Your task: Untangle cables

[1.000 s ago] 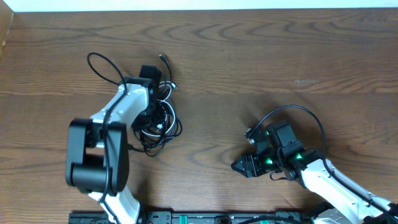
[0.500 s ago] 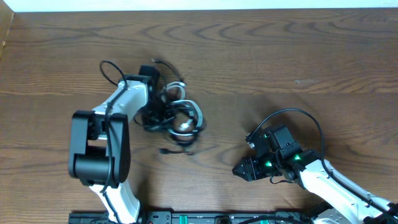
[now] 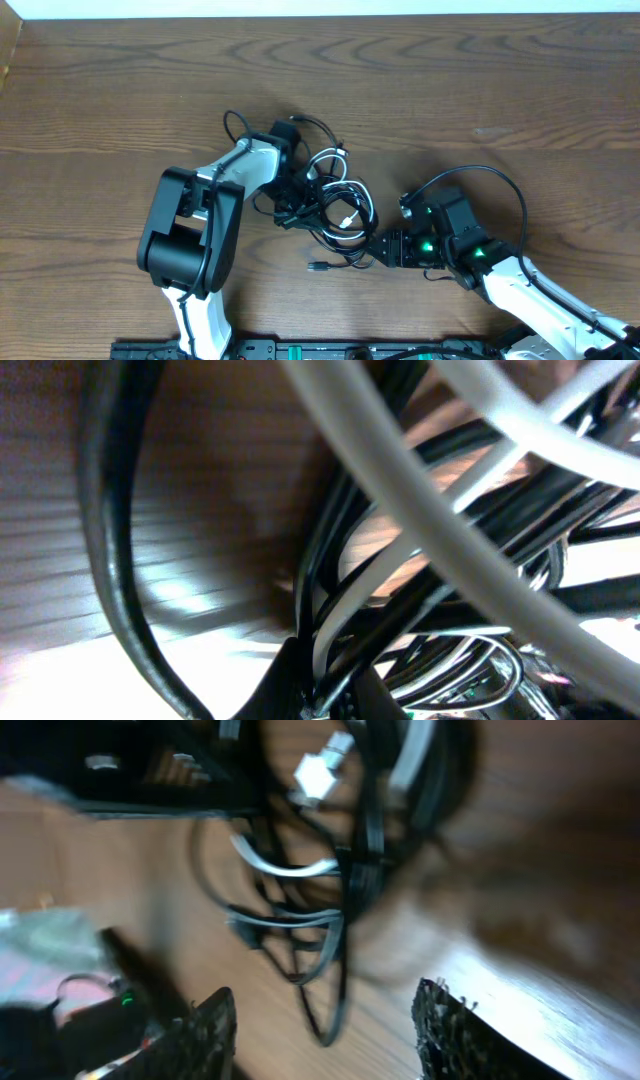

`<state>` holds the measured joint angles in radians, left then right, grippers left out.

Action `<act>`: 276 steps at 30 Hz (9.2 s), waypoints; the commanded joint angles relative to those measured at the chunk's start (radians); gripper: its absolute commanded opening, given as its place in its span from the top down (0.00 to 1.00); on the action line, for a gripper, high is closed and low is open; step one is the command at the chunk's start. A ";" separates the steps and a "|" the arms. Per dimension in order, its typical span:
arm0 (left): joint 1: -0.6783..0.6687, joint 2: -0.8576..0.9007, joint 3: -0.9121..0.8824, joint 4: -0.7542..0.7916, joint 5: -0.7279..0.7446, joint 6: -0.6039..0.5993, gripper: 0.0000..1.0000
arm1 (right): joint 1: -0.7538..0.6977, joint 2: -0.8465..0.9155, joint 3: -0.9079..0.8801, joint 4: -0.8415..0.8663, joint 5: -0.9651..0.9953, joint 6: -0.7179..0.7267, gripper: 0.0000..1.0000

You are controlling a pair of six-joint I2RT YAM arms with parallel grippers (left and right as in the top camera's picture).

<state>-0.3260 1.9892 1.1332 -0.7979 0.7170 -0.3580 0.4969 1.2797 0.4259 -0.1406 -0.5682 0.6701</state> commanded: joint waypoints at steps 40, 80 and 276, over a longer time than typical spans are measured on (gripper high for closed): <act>-0.230 0.008 -0.016 0.108 -0.624 -0.176 0.92 | 0.113 0.003 -0.003 -0.382 0.510 0.329 0.99; 0.643 0.008 -0.135 0.055 0.037 0.232 0.92 | -0.602 0.003 -0.003 -0.458 0.597 0.188 0.99; -0.508 -0.660 -0.132 0.095 -0.689 0.260 0.93 | -0.225 0.000 0.156 -0.108 -0.432 -0.286 0.42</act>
<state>-0.8387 1.4548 0.9607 -0.6876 0.0238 -0.2554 0.2985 1.2846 0.5854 -0.3222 -0.6903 0.4591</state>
